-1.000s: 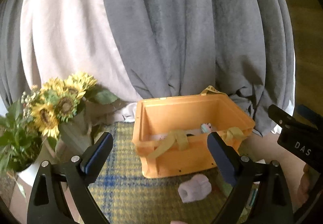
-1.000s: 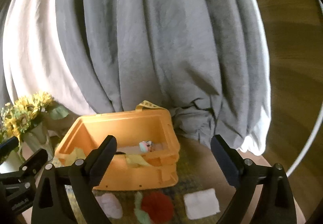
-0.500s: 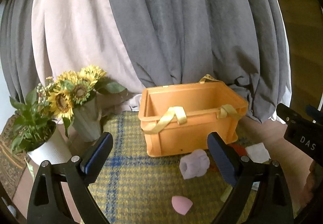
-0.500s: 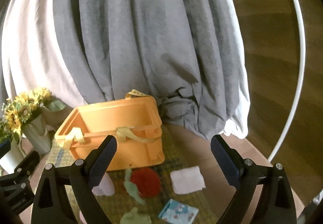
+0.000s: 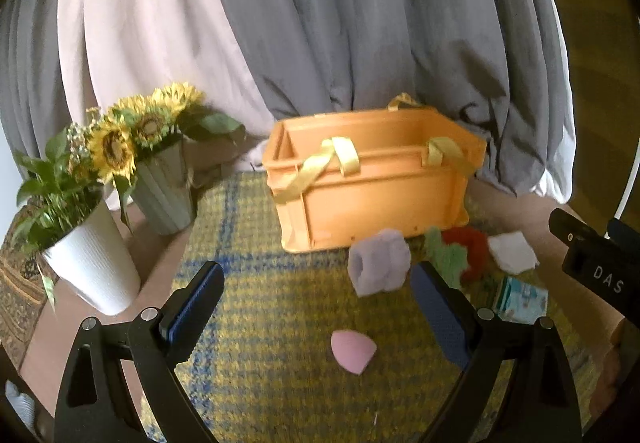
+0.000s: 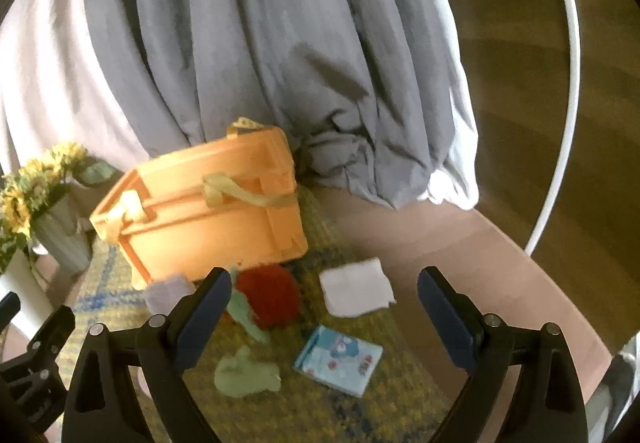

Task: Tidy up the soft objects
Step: 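Withdraw both tools from the crate toward the remaining items, then grasp the pink sponge with the left tool while the right tool grasps the blue cloth book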

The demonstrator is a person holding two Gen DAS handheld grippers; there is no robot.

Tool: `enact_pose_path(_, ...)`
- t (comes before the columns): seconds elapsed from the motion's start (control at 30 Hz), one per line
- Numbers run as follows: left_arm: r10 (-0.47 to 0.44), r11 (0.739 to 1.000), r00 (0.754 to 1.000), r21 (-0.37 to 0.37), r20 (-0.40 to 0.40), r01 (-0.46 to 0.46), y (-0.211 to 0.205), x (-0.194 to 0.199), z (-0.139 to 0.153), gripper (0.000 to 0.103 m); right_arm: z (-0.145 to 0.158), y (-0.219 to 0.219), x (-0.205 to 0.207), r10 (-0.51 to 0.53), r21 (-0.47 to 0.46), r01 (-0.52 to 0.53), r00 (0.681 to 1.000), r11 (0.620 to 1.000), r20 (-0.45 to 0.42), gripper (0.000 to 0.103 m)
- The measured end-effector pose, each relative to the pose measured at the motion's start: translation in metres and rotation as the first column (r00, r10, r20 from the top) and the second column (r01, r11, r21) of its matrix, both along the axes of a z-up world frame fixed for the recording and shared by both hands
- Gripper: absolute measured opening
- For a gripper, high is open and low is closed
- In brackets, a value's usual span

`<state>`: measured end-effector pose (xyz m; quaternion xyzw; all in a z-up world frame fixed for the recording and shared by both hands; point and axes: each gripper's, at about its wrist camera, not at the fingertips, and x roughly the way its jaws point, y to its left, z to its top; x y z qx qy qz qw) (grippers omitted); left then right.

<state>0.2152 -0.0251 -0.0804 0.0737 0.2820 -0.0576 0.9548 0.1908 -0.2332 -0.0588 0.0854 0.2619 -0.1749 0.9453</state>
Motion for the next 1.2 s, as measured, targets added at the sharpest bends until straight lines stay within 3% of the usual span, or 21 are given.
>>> enact_pose_path(0.5,0.001,0.999,0.997,0.039,-0.080,0.002,-0.007,0.009,-0.055,0.095,-0.057,-0.009,0.013,-0.044,0.029,0.048,0.989,0.998,-0.139,0.095)
enact_pose_path(0.83,-0.012,1.000,0.988,0.027,-0.156,0.017,-0.012,0.020,-0.088,0.095,-0.087,-0.011,0.025,-0.032,0.060,0.046,0.977,0.997,-0.211,0.095)
enact_pose_path(1.1,-0.001,1.000,0.978,0.006,-0.209,0.003,-0.016,0.033,-0.107,0.086,-0.105,-0.013,0.037,-0.031,0.093,0.058,0.964,0.994,-0.265,0.095)
enact_pose_path(1.2,-0.001,1.000,0.976,0.006,-0.219,0.003,-0.018,0.036,-0.111,0.078,-0.111,-0.012,0.041,-0.025,0.088,0.052,0.958,0.995,-0.285,0.095)
